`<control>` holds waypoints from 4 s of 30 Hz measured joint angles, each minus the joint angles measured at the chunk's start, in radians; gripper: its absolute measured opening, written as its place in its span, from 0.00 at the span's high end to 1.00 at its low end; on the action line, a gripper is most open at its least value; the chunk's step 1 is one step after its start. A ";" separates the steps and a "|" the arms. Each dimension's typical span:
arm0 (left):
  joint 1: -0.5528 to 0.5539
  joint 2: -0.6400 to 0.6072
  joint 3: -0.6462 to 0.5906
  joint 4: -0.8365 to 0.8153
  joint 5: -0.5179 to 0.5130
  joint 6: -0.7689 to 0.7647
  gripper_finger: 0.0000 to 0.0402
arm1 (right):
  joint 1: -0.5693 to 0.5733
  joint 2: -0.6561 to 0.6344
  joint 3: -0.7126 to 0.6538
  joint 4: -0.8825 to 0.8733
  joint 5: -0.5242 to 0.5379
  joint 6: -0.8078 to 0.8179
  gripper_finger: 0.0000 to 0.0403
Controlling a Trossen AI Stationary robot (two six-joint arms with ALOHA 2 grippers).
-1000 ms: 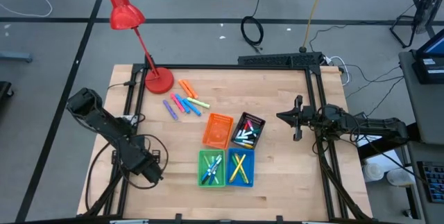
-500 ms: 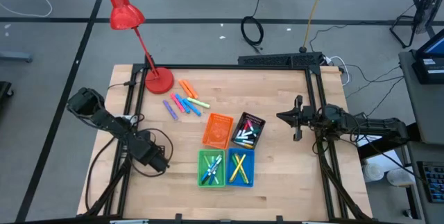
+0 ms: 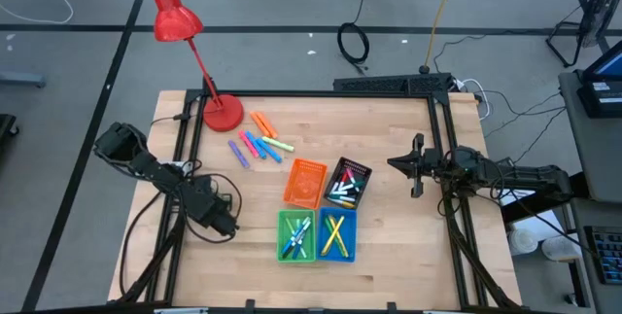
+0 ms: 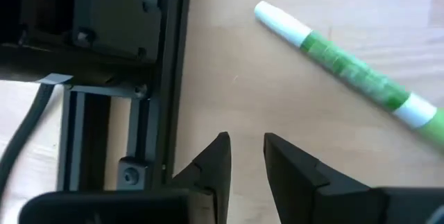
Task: Pick & Place Markers
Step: Put the green marker pen into the green basket
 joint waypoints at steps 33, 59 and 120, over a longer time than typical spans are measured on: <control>0.657 0.000 0.237 0.084 -0.434 1.160 0.77 | 0.000 0.000 0.000 0.000 0.000 0.000 0.98; 0.893 0.000 0.186 0.246 -0.041 1.798 0.77 | 0.000 0.000 0.000 0.000 0.000 0.000 0.98; 0.818 0.000 0.040 0.292 0.073 1.739 0.77 | 0.000 0.000 0.000 0.000 0.000 0.000 0.98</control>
